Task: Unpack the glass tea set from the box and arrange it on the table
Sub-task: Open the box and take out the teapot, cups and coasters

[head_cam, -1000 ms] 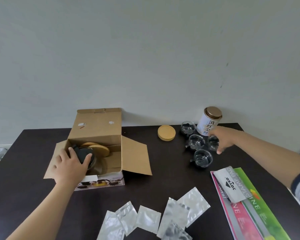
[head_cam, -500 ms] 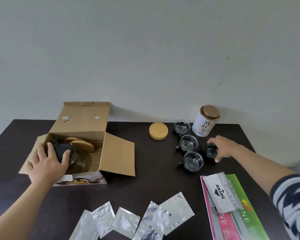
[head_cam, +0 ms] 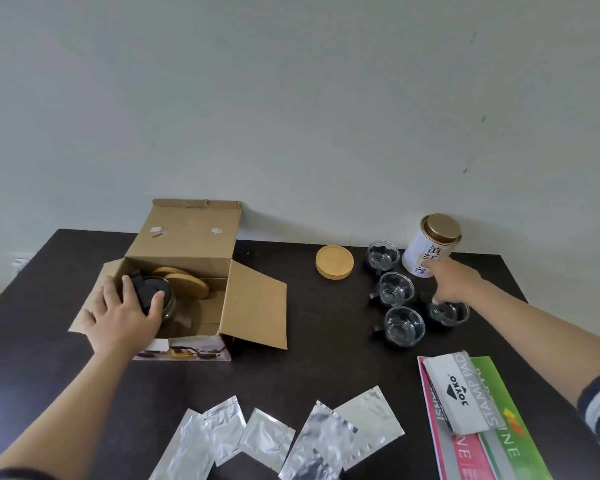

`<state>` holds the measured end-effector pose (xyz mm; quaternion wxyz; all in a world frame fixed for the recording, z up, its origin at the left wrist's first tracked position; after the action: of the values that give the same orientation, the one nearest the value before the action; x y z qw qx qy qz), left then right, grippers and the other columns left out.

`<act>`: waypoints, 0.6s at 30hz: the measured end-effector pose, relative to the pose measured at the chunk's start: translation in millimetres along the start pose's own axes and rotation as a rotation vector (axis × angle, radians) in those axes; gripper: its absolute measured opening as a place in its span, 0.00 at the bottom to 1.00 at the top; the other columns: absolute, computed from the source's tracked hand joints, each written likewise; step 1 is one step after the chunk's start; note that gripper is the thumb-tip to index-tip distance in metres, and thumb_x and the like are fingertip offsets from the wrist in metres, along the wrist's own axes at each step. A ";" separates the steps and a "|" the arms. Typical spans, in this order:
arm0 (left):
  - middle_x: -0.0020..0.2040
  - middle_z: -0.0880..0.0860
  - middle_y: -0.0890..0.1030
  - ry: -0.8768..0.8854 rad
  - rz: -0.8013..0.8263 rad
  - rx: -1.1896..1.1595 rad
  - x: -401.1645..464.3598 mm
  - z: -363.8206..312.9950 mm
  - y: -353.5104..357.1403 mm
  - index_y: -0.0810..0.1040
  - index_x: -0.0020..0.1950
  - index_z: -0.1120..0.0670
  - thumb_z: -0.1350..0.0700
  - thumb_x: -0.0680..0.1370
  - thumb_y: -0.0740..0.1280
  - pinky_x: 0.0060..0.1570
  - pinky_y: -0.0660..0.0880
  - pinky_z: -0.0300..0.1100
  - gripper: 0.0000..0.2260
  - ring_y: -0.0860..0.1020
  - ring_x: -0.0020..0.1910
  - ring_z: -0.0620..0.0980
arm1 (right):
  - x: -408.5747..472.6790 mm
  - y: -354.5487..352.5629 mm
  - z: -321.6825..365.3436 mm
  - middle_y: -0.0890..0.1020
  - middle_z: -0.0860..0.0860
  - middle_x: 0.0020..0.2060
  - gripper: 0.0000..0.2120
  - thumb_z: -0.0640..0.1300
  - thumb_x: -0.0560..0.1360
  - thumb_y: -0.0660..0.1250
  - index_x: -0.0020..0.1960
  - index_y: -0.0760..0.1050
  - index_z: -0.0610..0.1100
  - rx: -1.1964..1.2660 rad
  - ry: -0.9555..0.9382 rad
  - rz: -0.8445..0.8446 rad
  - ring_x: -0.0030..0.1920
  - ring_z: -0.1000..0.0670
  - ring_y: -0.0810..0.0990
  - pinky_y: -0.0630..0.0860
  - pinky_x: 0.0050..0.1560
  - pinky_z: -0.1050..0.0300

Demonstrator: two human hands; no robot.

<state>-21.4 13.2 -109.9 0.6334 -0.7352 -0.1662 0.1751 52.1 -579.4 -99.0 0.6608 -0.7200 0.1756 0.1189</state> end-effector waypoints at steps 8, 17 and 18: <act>0.78 0.57 0.49 0.022 -0.012 -0.013 -0.6 -0.4 -0.4 0.50 0.78 0.54 0.34 0.78 0.47 0.72 0.50 0.60 0.35 0.50 0.76 0.59 | -21.4 -64.7 165.7 0.72 0.47 0.60 0.26 0.40 0.71 0.68 0.68 0.69 0.45 0.222 -0.314 -0.223 0.60 0.44 0.74 0.73 0.54 0.51; 0.78 0.59 0.48 0.064 0.002 -0.064 -4.0 -2.5 -2.0 0.49 0.78 0.56 0.35 0.78 0.47 0.72 0.50 0.60 0.35 0.48 0.77 0.59 | -68.6 -78.6 382.9 0.78 0.47 0.59 0.18 0.42 0.76 0.67 0.65 0.74 0.42 0.461 -0.665 -0.270 0.58 0.48 0.77 0.76 0.57 0.53; 0.78 0.59 0.48 0.069 0.000 -0.069 -3.6 -2.6 -1.8 0.49 0.78 0.56 0.35 0.78 0.47 0.71 0.51 0.60 0.35 0.48 0.76 0.59 | -68.8 -75.3 400.8 0.78 0.47 0.59 0.17 0.42 0.76 0.66 0.65 0.74 0.42 0.461 -0.677 -0.261 0.57 0.48 0.77 0.76 0.56 0.53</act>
<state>-23.4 9.5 -107.6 0.6132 -0.7621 -0.1500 0.1439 44.7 -169.9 -42.2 0.8343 -0.4898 -0.1218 0.2218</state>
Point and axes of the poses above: each hand's wrist, its own x-axis towards the middle knuckle, its own y-axis out of the palm, z = x × y, the point moved 8 cm from there along x, towards the middle knuckle
